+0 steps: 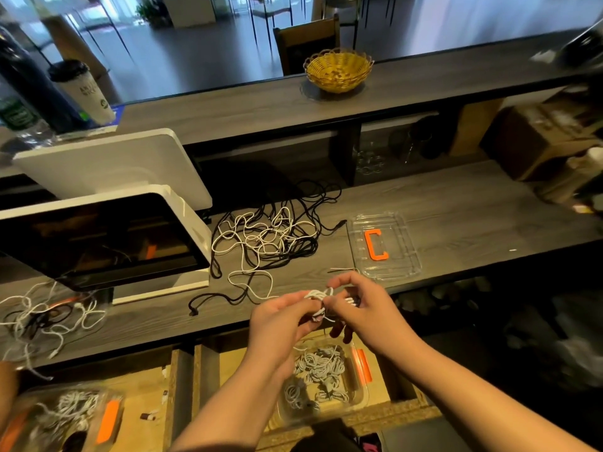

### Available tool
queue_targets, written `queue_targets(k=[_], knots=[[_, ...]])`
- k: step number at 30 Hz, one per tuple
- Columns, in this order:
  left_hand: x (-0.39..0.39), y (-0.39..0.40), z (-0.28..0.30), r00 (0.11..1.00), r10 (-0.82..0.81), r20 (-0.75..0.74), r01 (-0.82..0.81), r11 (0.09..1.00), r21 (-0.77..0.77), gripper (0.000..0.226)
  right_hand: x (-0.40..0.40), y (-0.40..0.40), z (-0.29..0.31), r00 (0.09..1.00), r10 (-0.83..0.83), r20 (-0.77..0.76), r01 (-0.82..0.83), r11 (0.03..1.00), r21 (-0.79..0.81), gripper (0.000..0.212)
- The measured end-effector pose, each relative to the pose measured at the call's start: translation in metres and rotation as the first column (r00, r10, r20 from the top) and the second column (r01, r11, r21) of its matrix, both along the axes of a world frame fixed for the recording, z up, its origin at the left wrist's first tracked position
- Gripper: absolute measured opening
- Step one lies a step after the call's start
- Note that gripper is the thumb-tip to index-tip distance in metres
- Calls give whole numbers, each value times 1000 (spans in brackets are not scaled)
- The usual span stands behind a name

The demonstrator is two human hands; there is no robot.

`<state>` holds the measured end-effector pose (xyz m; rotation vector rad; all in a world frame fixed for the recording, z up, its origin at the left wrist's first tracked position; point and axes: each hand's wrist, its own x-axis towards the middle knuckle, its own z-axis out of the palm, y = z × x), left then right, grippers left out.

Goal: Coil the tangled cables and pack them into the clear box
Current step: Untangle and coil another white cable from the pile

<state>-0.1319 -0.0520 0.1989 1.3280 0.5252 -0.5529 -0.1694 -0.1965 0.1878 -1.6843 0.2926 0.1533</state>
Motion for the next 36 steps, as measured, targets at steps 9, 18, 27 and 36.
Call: queue_targets(k=[9,18,27,36], knots=[[16,1,-1,988,-149,-34,133,947,-291,32,10,-13,5,993,-78,-90,98,965,241,12],[27,-7,-3,964,-265,23,266,961,-75,36,14,-31,3,989,31,-148,18,949,315,21],[30,-16,2,770,-636,-48,609,711,351,46,14,-26,-6,1000,-10,-10,10,1000,28,9],[23,-20,-7,874,-484,30,462,850,253,26,12,-31,-13,998,47,38,-42,989,-143,12]])
